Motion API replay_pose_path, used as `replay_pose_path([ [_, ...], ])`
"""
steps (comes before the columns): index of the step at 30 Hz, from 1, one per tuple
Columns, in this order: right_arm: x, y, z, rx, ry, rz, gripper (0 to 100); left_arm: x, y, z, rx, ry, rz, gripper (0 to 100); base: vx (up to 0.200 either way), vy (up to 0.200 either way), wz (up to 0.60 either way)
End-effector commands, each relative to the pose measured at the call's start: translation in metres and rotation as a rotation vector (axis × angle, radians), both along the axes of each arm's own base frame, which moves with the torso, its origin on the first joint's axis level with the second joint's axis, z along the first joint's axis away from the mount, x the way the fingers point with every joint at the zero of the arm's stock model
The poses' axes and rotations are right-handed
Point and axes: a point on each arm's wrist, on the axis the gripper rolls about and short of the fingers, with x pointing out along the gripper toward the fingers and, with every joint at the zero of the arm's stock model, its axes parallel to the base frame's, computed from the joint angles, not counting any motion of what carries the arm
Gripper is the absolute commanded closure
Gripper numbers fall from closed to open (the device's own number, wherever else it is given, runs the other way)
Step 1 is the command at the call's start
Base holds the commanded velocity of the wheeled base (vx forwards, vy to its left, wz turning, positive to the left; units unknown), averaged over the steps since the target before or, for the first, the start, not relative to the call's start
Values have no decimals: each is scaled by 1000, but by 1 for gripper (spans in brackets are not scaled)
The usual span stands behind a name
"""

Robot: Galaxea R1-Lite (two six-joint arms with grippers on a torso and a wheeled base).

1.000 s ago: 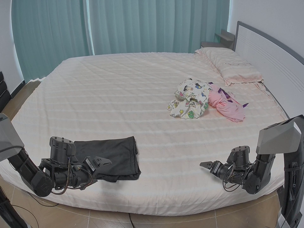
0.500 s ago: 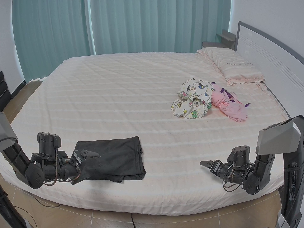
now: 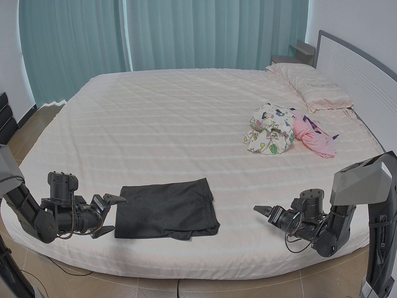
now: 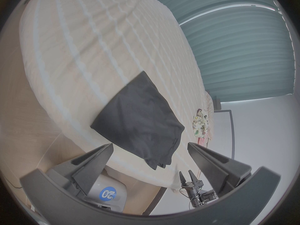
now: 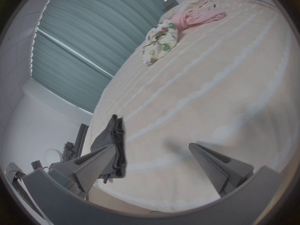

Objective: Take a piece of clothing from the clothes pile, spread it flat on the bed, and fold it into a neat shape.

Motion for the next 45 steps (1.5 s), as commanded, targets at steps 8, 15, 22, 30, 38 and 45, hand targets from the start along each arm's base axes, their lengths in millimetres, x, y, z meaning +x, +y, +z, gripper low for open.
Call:
replay_pose_path([
  [8,-9,22,-5,9,-16,79,0,3,2,-1,-2,0,9,0,0,75,0],
  [15,-15,23,-7,19,-46,94,0,3,2,-1,-4,3,13,0,0,0,0],
  [22,-16,22,-9,16,-39,93,0,9,1,-7,4,19,17,0,0,0,0],
  [30,-16,23,-9,17,-41,94,0,9,2,-8,-3,24,15,0,0,150,0],
  [38,-9,27,-8,32,-73,190,0,8,1,-13,-2,41,9,0,0,100,0],
  [45,0,29,-12,11,-99,197,0,8,0,-15,1,49,4,0,0,0,0],
])
